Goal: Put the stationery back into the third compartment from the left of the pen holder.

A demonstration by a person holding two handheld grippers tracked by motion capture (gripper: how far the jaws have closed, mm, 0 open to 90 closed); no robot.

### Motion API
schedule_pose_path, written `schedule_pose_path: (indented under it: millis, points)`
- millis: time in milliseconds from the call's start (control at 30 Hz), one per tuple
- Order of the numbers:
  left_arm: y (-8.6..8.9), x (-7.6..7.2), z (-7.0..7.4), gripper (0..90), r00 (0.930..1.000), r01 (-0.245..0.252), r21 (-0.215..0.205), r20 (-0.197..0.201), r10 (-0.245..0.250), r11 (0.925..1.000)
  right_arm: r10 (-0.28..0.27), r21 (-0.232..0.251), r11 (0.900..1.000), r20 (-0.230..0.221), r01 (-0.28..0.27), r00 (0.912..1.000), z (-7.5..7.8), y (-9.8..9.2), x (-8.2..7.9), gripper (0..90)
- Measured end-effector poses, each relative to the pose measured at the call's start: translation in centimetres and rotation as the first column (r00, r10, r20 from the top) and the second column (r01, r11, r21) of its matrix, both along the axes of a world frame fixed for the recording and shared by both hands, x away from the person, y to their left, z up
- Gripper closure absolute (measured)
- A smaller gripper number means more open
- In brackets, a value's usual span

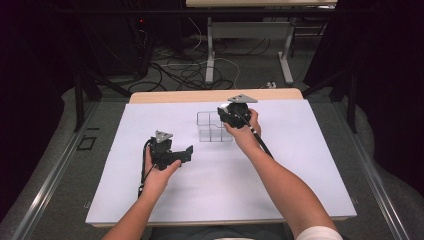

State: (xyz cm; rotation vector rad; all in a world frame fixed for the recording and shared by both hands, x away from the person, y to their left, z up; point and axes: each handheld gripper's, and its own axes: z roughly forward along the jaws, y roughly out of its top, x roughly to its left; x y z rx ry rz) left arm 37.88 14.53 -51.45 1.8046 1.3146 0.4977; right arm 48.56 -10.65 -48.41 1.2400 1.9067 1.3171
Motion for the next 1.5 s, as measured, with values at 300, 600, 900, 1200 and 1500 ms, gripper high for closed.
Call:
schedule_pose_path:
  millis: [300, 600, 900, 1200, 1500]
  points:
    - [0.0, 0.0, 0.0, 0.3, 1.0000, -0.001, -0.005, 0.000, 0.001, 1.0000, 0.001, 0.012, 1.000, -0.007, -0.001, 1.0000, -0.3, -0.4, 0.0, 60.7]
    - [0.2, 0.0, 0.1, 0.3, 1.0000, -0.006, -0.005, 0.006, 0.006, 1.0000, 0.027, 0.039, 0.999, 0.032, -0.028, 0.9991, 1.0, -0.8, -0.9, 38.5]
    - [0.6, 0.1, 0.2, 0.3, 0.9998, -0.017, -0.007, 0.007, 0.017, 0.9998, 0.070, 0.037, 0.997, 0.034, -0.071, 0.9970, 2.4, -1.9, -2.1, 33.5]
    - [1.3, -0.2, 0.6, 0.3, 0.9998, -0.015, -0.010, 0.014, 0.015, 0.9998, 0.118, 0.050, 0.992, 0.010, -0.118, 0.9930, 3.3, -3.6, -3.5, 21.8]
    - [2.3, -0.8, 1.0, 0.3, 0.9997, -0.006, -0.010, 0.024, 0.006, 0.9999, 0.102, -0.026, 0.994, 0.010, -0.102, 0.9947, 2.7, -6.0, -5.4, 13.0]
